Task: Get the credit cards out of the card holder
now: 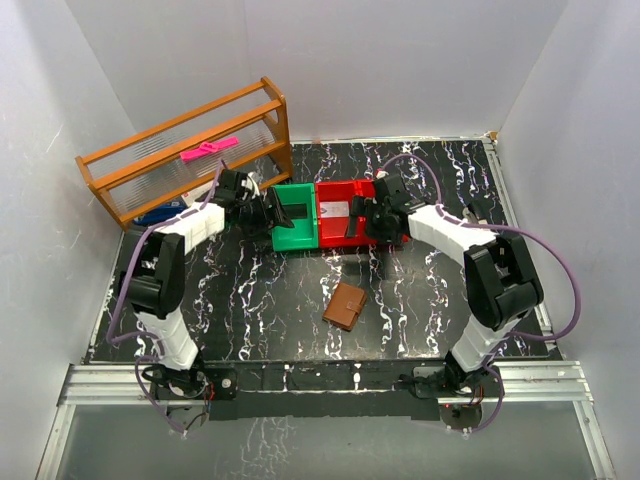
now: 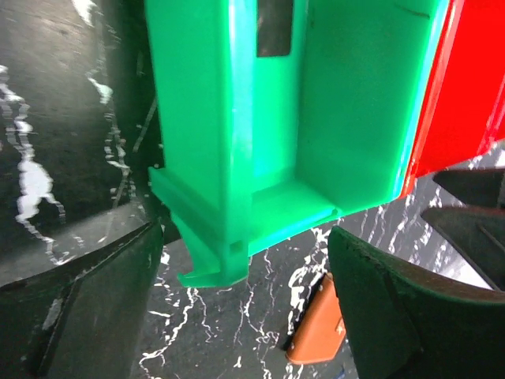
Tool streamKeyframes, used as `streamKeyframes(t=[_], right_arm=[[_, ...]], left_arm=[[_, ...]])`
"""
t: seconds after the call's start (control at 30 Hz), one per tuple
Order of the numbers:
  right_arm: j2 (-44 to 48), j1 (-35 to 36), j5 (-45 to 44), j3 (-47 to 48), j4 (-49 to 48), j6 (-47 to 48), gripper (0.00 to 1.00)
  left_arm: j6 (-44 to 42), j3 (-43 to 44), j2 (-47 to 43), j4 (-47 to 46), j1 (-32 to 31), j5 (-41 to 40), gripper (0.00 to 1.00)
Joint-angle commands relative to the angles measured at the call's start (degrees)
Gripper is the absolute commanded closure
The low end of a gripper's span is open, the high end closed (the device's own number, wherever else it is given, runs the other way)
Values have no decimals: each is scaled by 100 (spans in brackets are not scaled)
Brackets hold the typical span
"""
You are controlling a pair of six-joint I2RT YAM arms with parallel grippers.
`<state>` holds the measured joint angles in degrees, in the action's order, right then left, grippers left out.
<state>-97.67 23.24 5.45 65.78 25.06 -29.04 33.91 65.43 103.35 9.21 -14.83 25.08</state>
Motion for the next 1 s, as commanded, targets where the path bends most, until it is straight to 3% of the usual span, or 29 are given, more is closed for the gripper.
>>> streamKeyframes(t=[0.0, 0.1, 0.33, 0.5, 0.73, 0.97], right_arm=[[618, 21, 133, -96, -168, 259, 2], [1104, 18, 184, -429, -197, 274, 2], [1944, 22, 258, -1011, -106, 87, 2], [2242, 17, 212, -1301, -130, -78, 2], [2343, 22, 87, -1403, 22, -144, 2], [2407, 16, 74, -1366, 101, -155, 2]], left_arm=[[-415, 146, -492, 765, -3, -981, 12], [-558, -25, -906, 1005, -9, -1532, 2], [-887, -85, -1289, 1386, 315, -2456, 1], [-1031, 71, -1122, 1380, 726, -2403, 1], [-1301, 981, -316, 1253, 737, -1518, 1], [-1216, 1734, 241, 1385, 610, -1218, 1]])
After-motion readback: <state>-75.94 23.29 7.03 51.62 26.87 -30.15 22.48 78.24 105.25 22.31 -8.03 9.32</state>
